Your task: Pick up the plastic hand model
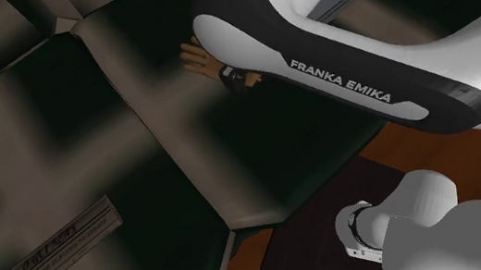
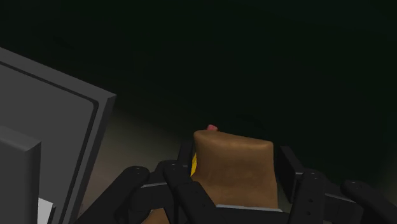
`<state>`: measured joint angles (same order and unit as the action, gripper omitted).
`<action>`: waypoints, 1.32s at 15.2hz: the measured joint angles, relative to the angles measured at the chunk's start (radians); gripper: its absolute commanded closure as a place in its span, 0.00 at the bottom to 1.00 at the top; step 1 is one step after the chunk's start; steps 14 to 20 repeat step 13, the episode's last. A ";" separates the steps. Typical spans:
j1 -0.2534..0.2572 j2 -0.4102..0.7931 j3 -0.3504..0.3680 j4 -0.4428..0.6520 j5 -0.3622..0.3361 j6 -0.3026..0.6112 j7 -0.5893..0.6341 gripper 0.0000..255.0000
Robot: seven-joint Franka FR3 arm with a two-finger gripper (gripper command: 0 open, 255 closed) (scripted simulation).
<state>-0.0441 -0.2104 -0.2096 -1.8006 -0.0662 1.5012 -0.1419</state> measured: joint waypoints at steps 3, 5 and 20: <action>-0.002 0.009 -0.003 0.044 0.000 -0.034 -0.008 1.00; 0.000 0.016 -0.002 0.082 0.002 -0.066 -0.007 1.00; 0.000 0.059 -0.004 0.235 0.009 -0.177 -0.017 1.00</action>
